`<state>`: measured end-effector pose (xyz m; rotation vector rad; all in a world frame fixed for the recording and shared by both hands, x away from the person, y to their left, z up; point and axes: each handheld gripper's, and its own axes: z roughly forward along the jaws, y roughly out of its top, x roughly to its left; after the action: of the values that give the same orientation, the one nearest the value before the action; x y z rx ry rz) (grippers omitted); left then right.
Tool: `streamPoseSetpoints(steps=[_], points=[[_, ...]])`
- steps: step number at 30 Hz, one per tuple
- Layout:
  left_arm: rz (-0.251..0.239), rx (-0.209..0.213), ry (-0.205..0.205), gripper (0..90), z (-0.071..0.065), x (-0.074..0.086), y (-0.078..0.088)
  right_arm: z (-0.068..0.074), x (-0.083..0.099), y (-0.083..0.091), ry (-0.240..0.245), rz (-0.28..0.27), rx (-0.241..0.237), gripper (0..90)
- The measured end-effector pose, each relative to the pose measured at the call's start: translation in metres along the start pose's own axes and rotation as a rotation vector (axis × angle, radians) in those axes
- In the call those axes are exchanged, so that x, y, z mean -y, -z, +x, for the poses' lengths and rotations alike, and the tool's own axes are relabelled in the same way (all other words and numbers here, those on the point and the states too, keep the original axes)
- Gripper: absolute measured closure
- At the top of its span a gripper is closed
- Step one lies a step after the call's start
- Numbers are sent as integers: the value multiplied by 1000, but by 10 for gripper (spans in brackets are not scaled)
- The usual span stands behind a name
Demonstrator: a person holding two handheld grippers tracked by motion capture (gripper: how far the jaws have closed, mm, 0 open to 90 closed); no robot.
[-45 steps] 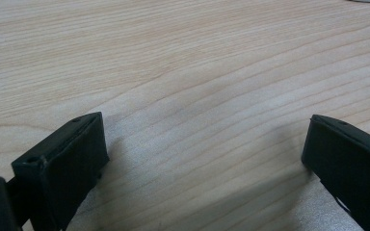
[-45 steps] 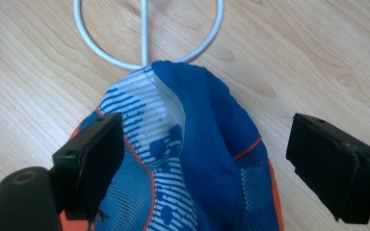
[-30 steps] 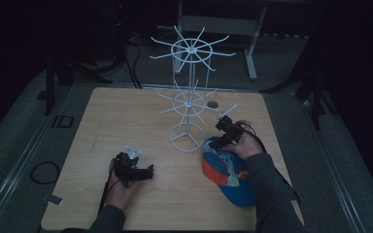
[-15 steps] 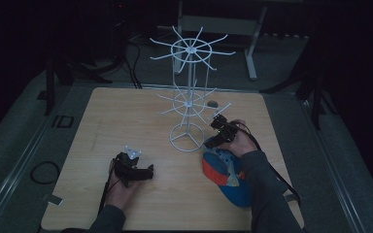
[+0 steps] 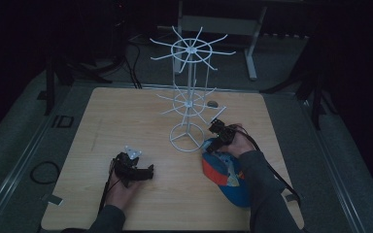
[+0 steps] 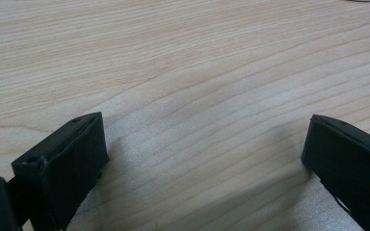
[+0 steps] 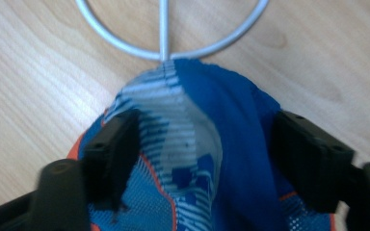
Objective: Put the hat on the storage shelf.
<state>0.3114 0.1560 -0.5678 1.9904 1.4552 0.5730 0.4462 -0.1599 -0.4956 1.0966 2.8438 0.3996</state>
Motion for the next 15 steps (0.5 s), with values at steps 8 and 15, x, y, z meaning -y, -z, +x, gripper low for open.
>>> streamPoseSetpoints(steps=[8,15], points=[[0,0,0,24,0,0,0,1,4,-1,35,29,34,769],[1,0,-1,25,0,0,0,0,10,3,39,-4,27,881]])
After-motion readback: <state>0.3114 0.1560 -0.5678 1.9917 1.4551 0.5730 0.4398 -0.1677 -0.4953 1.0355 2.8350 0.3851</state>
